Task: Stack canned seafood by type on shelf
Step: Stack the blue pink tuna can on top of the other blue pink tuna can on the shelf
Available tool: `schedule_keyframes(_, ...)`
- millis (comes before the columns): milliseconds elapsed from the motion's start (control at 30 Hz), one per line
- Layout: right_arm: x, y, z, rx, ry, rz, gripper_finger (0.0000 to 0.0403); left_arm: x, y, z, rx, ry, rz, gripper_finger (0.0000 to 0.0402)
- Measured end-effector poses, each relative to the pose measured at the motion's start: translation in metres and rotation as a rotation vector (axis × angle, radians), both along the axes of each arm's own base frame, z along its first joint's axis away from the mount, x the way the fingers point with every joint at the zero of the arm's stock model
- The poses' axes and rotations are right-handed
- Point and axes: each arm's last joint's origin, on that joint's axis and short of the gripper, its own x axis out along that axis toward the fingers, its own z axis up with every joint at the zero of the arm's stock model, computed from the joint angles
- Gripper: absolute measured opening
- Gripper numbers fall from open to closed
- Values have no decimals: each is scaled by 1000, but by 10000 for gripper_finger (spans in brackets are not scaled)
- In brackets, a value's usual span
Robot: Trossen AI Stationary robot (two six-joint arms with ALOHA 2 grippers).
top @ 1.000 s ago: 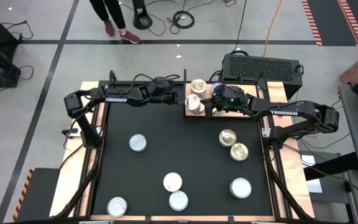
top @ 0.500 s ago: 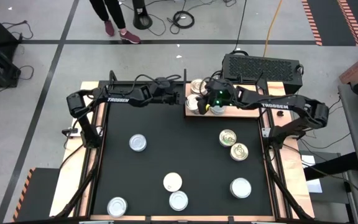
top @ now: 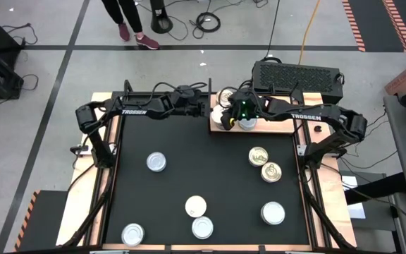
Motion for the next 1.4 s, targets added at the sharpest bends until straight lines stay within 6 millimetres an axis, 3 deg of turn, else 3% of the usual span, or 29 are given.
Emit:
schedule_keyframes(300, -2, 0, -2, 5, 34, -3, 0, 0, -1, 0, 25, 12, -27, 2)
schedule_keyframes(767, -9, 0, -9, -14, 144, -71, 0, 0, -3, -1, 44, 23, -56, 74)
schedule_keyframes(1400, -11, 0, -10, -30, 169, -90, 0, -4, 7, 1, 72, 18, -61, 76)
